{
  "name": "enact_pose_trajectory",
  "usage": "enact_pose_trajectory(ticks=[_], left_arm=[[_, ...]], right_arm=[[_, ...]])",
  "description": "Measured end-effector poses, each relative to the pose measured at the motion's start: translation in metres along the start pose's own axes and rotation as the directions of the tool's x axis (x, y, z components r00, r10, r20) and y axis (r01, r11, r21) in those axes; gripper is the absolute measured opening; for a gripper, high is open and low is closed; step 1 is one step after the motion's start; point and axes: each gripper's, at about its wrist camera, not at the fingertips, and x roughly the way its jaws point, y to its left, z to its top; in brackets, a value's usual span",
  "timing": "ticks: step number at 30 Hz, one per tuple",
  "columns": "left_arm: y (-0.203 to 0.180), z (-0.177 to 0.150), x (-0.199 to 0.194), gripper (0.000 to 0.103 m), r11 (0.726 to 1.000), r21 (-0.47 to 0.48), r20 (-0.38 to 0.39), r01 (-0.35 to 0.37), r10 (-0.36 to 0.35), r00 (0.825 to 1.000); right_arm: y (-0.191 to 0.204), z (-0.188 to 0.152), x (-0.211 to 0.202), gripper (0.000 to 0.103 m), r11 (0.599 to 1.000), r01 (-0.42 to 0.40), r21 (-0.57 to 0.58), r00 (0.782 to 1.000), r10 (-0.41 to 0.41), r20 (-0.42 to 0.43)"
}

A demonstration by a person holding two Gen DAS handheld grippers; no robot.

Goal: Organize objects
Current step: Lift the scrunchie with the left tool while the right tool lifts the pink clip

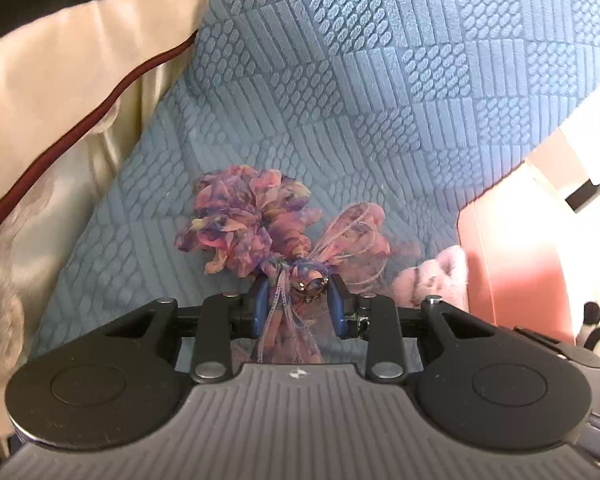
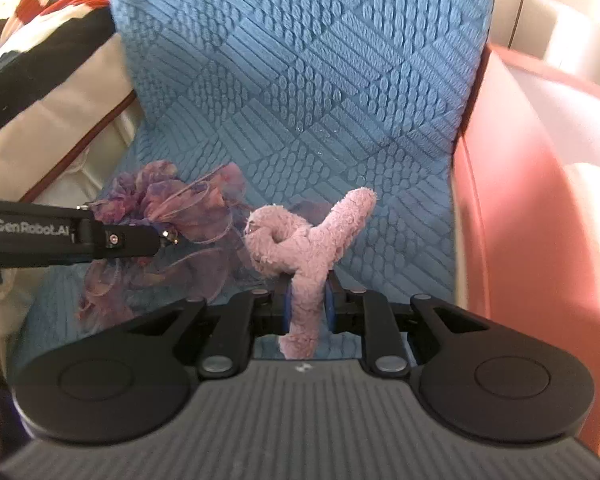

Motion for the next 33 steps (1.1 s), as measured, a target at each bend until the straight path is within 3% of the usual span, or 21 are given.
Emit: enact_pose_trajectory(ticks=[10,18,20,23,24,31,33], left_arm=[[0.000,-0.038,-0.017,0.036,1.000,0.001,-0.037,-0.004,0.004,0.999],[0.000,-0.055,-0.020,0.036,0.999,-0.031,-0.052,-0.012,0.010,0.999],[0.003,-0.056,-0.015,0.036,0.999,-0.034,-0.062,-0.027,0.024,0.998],[0.007,-0.055,-0.012,0.036,0.998,-0.054,-0.076,-0.019,0.015,0.997],[0.007,-0.055,-0.013,0.036,0.998,-0.053,-0.072,-0.021,0.017,0.997],[0.008,-0.051,-0.010,0.036,0.998,-0.059,-0.070,-0.025,0.021,0.997],[0.007,-0.052,-0.010,0.036,0.998,-0.051,-0.069,-0.030,0.026,0.997]], right_arm=[[-0.001,-0.051,-0.038,0.020,1.000,0.010,0.022,1.000,-0.009,-0.020],[-0.001,-0.065,-0.034,0.023,0.999,0.020,0.027,0.997,-0.018,-0.071],[-0.003,-0.065,-0.032,0.029,0.999,0.006,0.041,0.997,-0.003,-0.083],[-0.005,-0.064,-0.030,0.061,0.997,-0.026,0.073,0.996,0.032,-0.081],[-0.005,-0.064,-0.029,0.064,0.996,-0.029,0.080,0.996,0.036,-0.079],[-0.001,-0.061,-0.011,0.063,0.991,0.008,0.130,0.995,0.004,-0.095],[-0.001,-0.061,-0.009,0.058,0.991,0.019,0.134,0.995,-0.006,-0.095]])
